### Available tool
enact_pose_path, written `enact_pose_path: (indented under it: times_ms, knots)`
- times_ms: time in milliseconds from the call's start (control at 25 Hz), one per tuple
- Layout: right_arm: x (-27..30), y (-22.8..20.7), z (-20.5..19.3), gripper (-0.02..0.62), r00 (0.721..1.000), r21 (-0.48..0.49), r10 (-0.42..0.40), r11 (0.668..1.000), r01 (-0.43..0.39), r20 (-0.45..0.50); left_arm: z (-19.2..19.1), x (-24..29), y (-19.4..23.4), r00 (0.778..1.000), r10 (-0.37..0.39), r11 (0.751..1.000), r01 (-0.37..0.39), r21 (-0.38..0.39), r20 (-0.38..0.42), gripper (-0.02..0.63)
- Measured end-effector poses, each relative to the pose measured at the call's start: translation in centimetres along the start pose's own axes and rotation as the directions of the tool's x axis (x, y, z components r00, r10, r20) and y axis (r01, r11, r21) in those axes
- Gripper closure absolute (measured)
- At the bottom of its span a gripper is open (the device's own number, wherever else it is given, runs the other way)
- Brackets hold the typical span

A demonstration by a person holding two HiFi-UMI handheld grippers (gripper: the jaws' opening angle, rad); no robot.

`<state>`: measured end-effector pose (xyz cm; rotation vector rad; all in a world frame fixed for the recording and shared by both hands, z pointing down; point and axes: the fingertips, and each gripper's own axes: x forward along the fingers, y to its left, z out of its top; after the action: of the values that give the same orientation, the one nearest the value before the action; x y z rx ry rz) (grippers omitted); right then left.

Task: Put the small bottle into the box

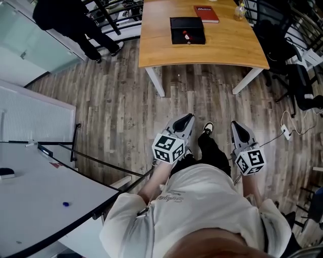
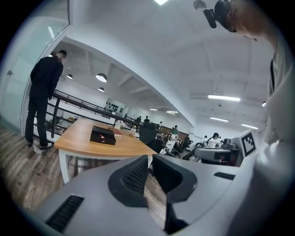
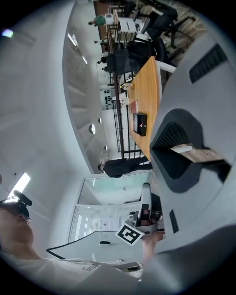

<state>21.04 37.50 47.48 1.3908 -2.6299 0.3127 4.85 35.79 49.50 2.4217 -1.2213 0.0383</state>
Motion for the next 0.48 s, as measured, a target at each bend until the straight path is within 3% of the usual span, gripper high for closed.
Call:
enact_pose_path:
  times_ms: [240, 480]
  knots:
    - [3.7, 0.7, 0.9, 0.601, 0.996, 0.003, 0.085, 0.996, -0.085, 0.016, -0.9, 0.7, 2.1, 0.998, 0.053, 0.998, -0.054, -0.023, -0.045, 0.565]
    - [9.1, 0.2, 2.0, 0.601, 0.988, 0.048, 0.152, 0.987, -0.153, 0.028, 1.2, 0.7, 4.5, 0.992, 0.109, 0.994, -0.110, -0.013, -0.060, 0.565]
